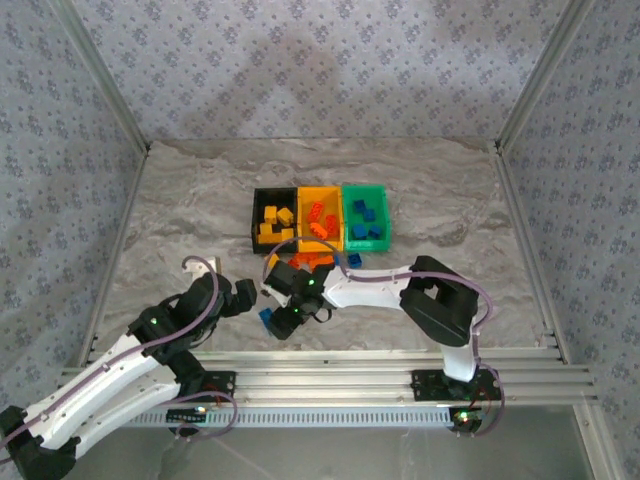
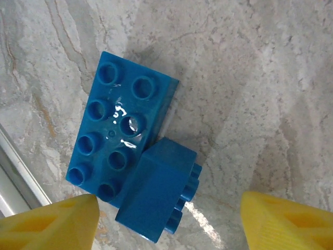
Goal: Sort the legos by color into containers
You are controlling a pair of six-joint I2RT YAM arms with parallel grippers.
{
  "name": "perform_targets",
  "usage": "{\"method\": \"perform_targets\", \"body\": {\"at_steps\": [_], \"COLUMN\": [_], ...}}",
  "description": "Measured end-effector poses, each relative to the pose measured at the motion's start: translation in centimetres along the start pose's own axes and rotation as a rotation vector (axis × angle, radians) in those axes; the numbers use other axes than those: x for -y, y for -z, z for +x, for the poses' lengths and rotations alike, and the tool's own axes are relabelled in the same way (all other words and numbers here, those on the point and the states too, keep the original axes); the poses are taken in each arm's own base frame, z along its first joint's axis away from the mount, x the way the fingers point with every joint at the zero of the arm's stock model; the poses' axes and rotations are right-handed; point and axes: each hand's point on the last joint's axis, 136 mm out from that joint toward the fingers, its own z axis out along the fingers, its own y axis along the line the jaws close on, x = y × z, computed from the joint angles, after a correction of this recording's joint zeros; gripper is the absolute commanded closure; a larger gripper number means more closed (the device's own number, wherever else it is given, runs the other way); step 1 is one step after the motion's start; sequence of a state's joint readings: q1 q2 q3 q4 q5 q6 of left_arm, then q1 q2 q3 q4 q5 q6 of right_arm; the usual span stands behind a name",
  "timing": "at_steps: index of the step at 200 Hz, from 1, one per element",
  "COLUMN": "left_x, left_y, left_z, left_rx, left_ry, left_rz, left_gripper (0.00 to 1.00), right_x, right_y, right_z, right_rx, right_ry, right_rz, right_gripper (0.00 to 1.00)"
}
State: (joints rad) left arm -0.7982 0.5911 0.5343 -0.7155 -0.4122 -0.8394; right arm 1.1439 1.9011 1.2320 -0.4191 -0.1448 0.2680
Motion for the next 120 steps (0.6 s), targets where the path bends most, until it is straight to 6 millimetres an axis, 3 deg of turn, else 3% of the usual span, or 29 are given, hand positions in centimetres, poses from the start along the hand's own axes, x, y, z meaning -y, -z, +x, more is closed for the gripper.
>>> {"method": "perform_targets", "body": {"at_steps": [68,120], "left_x": [0.0,0.03], "left_y": [-0.01,-0.04], "left_z": [0.02,0.06], "left_rx": [-0.001,-0.003], "left_ry": [0.004,0.012], "left_rz": [0.001,0.002], "left_gripper": [0.0,0.0], "right_x": [-0.05,0.0], "right_y": [-0.28,-0.36], "right_z": [-0.72,-0.98], "right_rx": [0.04,0.063], "right_ry": [-0.008,-0.043], "right_rz": [-0.018,-0.051], "right_gripper": [0.34,0.53]}}
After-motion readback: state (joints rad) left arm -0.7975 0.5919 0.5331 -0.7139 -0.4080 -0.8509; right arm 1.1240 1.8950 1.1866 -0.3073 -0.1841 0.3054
